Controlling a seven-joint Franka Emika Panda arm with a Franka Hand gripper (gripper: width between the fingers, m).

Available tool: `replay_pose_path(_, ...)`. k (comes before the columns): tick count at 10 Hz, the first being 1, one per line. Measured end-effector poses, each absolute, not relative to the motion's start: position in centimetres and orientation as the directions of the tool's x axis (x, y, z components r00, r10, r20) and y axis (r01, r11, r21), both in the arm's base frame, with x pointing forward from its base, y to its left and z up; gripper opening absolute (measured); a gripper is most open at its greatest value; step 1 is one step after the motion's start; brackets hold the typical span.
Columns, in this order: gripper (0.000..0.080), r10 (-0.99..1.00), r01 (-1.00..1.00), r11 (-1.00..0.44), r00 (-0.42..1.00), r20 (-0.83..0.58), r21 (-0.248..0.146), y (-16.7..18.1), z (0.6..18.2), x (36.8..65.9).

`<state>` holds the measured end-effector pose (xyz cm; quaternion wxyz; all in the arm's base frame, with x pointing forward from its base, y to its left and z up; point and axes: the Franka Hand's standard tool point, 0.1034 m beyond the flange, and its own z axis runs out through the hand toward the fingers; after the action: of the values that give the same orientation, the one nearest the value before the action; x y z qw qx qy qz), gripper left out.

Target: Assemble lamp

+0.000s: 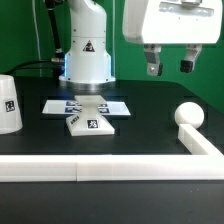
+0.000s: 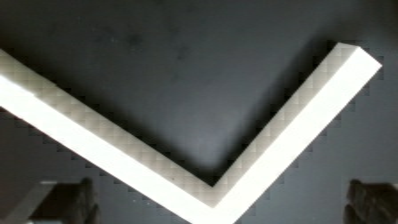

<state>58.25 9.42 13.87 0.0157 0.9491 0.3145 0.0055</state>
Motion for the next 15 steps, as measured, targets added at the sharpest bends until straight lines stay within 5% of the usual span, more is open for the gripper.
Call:
replay_pose_path(6,0.07,0.6,0.599,-0.8,0.8,0.002,0.033,9.3,13.8,58.2)
replay_pose_path(10,0.07,0.579,0.578,-0.815,0.816,-0.002,0.044,2.5,11.6,52.7)
replay_pose_path(15,0.07,0.567,0.566,-0.823,0.824,-0.001,0.045,2.0,11.2,52.4)
